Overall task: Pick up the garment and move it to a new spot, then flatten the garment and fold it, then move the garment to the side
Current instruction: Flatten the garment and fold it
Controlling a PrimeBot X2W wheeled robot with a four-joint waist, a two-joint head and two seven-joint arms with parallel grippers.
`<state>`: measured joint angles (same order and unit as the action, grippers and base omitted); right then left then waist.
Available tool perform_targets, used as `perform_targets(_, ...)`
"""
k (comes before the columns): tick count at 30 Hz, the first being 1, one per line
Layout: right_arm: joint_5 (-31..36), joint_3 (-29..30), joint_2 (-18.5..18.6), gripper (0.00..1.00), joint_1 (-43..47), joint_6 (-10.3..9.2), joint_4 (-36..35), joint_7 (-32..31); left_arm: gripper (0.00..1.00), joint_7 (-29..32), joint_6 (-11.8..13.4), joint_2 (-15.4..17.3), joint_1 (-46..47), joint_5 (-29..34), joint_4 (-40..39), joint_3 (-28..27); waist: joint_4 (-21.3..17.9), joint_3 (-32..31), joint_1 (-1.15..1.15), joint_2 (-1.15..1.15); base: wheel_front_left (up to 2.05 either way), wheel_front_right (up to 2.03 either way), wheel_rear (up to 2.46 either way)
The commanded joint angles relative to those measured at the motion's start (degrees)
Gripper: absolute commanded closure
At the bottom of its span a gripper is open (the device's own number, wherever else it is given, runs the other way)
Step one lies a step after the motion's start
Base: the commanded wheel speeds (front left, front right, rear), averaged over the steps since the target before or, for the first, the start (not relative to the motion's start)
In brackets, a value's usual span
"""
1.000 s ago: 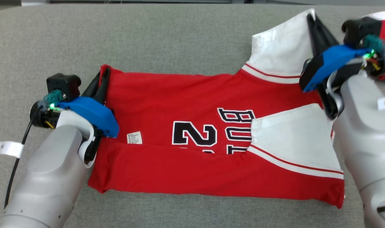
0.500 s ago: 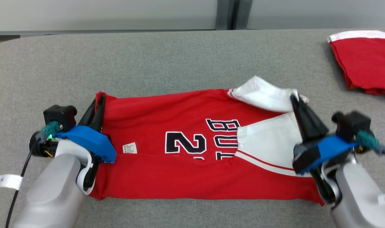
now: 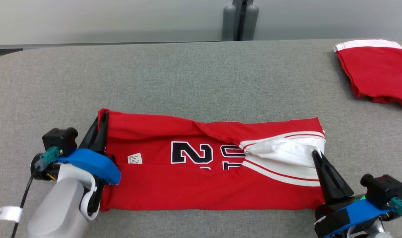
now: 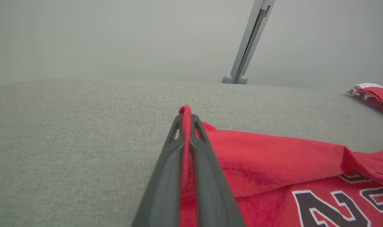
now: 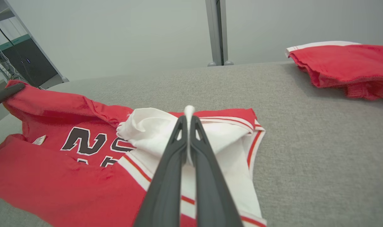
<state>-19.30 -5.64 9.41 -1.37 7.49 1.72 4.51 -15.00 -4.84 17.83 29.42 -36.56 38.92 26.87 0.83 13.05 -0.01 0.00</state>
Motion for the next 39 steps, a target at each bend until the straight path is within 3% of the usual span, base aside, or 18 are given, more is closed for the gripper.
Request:
perform_targets(1,0.03,0.27,-0.46,1.0,1.37,0.01,-0.67,-0.1,1.0,-0.23,0.09,-0.16,-1.76,0.88,-0.97,-0.98,-0.08,-0.16,0.01,0.0,0.0,0.0,0.0)
perform_targets(15,1.12,-0.48,-0.77,1.0,3.64,0.01,4.2,1.51,1.0,-0.24,-1.16,-3.72,-9.23,6.68,-4.88,-8.94,-0.2,-0.71,0.01,0.0,0.0,0.0,0.0)
perform_targets(16,1.26,-0.35,-0.78,0.96,3.58,0.01,4.74,1.7,0.71,-0.24,-1.09,-4.02,-9.43,7.22,-5.05,-9.44,-0.2,-0.77,0.01,0.0,0.0,0.0,0.0)
perform_targets(17,1.29,-0.23,-0.95,0.0,3.48,0.01,5.37,1.85,0.05,-0.24,-1.17,-4.37,-9.76,7.75,-5.26,-9.97,-0.22,-0.91,0.01,0.0,0.0,0.0,0.0)
perform_targets(18,1.17,-0.1,-1.16,0.0,3.31,0.01,5.77,2.29,0.0,-0.24,-1.23,-4.73,-10.22,8.2,-5.45,-10.56,-0.25,-1.09,0.01,0.0,0.0,0.0,0.0)
perform_targets(29,0.99,2.33,0.04,0.0,-0.13,0.01,7.48,4.92,0.0,-0.21,-1.75,-7.61,-15.81,13.72,-13.23,-18.66,0.11,-2.46,0.01,0.0,0.0,0.0,0.0)
perform_targets(39,5.63,7.35,-0.51,0.0,-5.51,0.01,13.28,0.45,0.0,-0.2,-2.18,-11.45,-20.12,19.58,-21.6,-26.13,2.57,-2.22,0.01,0.0,0.0,0.0,0.0)
